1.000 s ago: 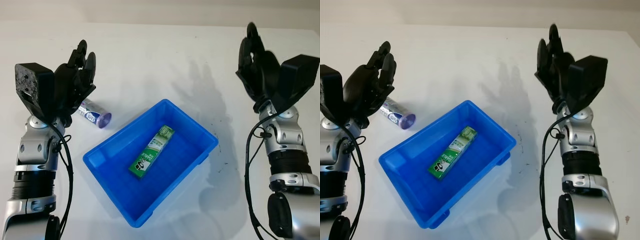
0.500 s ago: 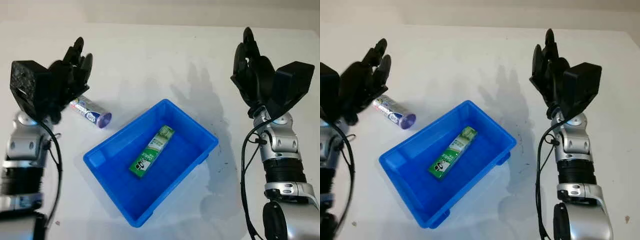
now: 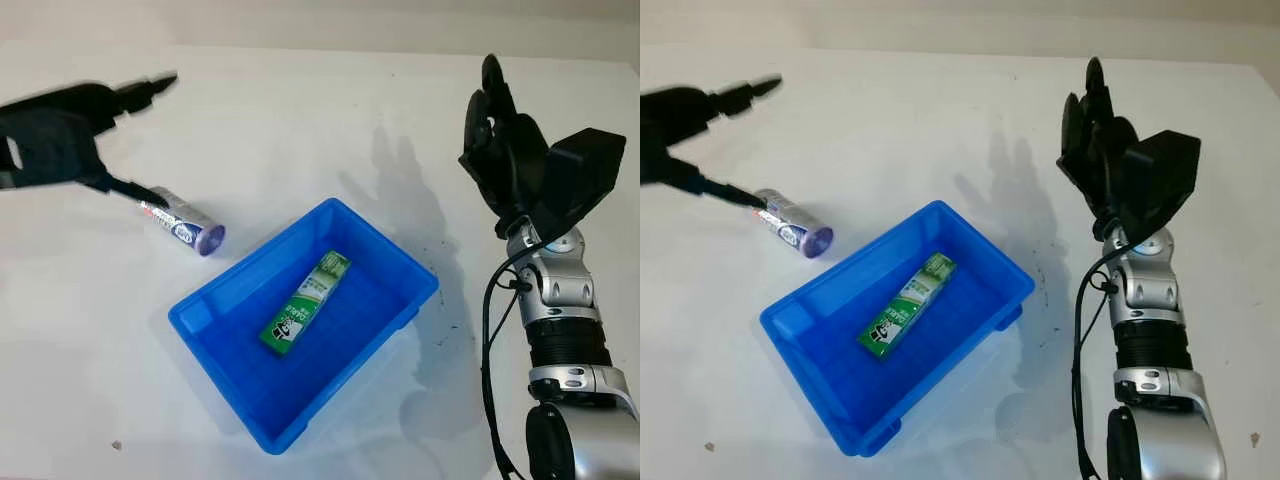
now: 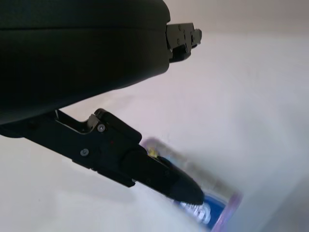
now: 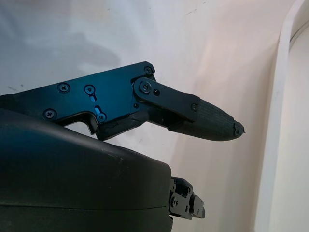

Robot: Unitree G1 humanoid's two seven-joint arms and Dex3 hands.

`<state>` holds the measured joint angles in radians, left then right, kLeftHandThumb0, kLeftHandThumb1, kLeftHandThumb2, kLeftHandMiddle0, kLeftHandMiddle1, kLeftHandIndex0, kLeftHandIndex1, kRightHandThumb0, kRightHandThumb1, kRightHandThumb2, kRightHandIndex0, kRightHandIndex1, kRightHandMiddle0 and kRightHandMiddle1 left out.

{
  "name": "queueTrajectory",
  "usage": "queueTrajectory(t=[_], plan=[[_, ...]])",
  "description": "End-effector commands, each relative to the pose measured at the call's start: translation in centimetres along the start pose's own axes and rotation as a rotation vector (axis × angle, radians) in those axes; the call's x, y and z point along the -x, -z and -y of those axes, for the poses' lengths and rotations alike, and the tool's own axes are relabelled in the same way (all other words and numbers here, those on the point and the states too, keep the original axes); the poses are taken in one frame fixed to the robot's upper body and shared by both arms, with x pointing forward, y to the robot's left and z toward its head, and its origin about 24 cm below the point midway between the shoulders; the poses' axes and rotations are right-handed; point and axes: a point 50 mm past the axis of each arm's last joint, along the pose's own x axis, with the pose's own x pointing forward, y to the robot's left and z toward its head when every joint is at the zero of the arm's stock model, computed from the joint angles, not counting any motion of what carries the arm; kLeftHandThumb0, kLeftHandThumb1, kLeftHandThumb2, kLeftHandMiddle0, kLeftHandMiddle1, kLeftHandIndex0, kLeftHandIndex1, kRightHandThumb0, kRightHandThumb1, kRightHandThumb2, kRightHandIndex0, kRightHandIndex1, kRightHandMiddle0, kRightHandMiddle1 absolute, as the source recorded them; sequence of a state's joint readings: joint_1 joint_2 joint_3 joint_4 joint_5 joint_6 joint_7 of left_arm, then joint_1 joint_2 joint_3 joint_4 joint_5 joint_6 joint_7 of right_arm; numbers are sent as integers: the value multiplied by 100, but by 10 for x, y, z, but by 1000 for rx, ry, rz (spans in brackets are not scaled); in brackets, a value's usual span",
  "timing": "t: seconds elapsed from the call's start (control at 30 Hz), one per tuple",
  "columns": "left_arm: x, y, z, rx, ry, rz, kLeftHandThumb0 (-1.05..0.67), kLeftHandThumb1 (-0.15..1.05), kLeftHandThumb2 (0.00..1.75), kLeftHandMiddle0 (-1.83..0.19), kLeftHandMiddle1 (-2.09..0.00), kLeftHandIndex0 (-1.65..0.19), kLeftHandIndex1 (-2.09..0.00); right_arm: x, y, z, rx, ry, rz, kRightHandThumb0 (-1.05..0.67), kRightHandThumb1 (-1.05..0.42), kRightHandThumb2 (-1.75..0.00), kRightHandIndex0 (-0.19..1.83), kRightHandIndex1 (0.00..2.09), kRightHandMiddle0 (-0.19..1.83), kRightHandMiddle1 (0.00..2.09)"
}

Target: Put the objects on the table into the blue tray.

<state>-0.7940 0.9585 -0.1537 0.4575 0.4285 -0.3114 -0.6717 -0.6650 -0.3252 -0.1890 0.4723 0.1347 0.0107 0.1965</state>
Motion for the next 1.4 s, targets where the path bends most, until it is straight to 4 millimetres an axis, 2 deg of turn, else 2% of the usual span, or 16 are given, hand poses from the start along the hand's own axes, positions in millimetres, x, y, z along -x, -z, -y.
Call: queueTrajectory(t=[0.0, 0.37, 0.53, 0.6, 0.63, 0.67, 0.7, 0.73, 0.77, 0.8, 0.83, 0.9, 1.13, 1.23, 1.3, 1.37], plan=[[1, 3, 1, -32, 12, -10, -59, 82, 5, 9, -8, 8, -8, -2, -6, 0, -1, 1, 30, -72, -105, -76, -19, 0, -19, 0], [-11, 6, 41, -174, 112, 6, -45, 85, 6, -7, -9, -5, -10, 1, -6, 3, 14, 7, 30, -69, -105, -77, -19, 0, -19, 0], [-18, 11, 65, -216, 80, 23, -41, 86, 6, -30, -11, -26, -15, 1, -5, 2, 8, 9, 28, -67, -105, -77, -19, 0, -19, 0], [-19, 11, 71, -254, 47, 48, -40, 88, 7, -45, -18, -40, -22, 1, -6, 2, 6, 10, 31, -68, -105, -77, -19, 0, -19, 0], [-20, 12, 74, -269, 36, 61, -40, 90, 6, -46, -32, -44, -29, 1, -7, 2, 5, 11, 31, -68, -105, -77, -19, 0, -19, 0], [-20, 12, 76, -285, 34, 70, -40, 92, 6, -26, -102, -45, -47, 1, -7, 2, 4, 12, 32, -69, -105, -76, -19, 0, -19, 0], [-20, 13, 78, -302, 33, 79, -42, 97, 6, -11, -165, -36, -92, 1, -7, 2, 3, 14, 32, -69, -105, -76, -19, 0, -19, 0], [-20, 13, 80, -326, 32, 84, -43, 100, 6, -9, -187, -29, -120, 1, -7, 2, 1, 14, 32, -69, -105, -76, -19, 0, -19, 0], [-20, 13, 82, -358, 32, 88, -45, 102, 7, -13, -198, -24, -145, 2, -7, 2, -2, 13, 30, -68, -105, -77, -19, 0, -19, 0], [-21, 14, 84, -387, 28, 93, -48, 104, 14, -17, -205, -16, -177, 2, -7, 3, 0, 14, 27, -68, -105, -77, -19, 0, -19, 0], [-21, 14, 85, -414, 31, 92, -50, 104, 18, -19, -207, -14, -193, 2, -7, 3, 1, 12, 25, -68, -105, -77, -19, 0, -19, 0], [-23, 15, 89, -440, 28, 93, -54, 105, 35, -25, -209, -17, -206, 2, -6, 3, 7, 9, 19, -68, -105, -76, -19, 0, -19, 0], [-21, 19, 89, -418, -97, 98, -57, 105, 61, -57, -209, -20, -209, 1, -5, 1, 20, 3, 16, -68, -105, -76, -19, 0, -19, 0], [-21, 18, 78, -398, -177, 85, -55, 105, 57, -62, -209, -20, -209, 1, -5, 1, 23, 2, 12, -68, -105, -76, -19, 0, -19, 0], [-20, 15, 68, -360, -277, 100, -52, 105, 51, -64, -209, -22, -209, 1, -5, 1, 21, 2, 12, -68, -105, -76, -19, 0, -19, 0], [-19, 10, 55, -331, -390, 113, -52, 105, 53, -64, -209, -21, -209, 1, -4, 1, 15, 0, 13, -67, -105, -75, -19, 0, -19, 0]])
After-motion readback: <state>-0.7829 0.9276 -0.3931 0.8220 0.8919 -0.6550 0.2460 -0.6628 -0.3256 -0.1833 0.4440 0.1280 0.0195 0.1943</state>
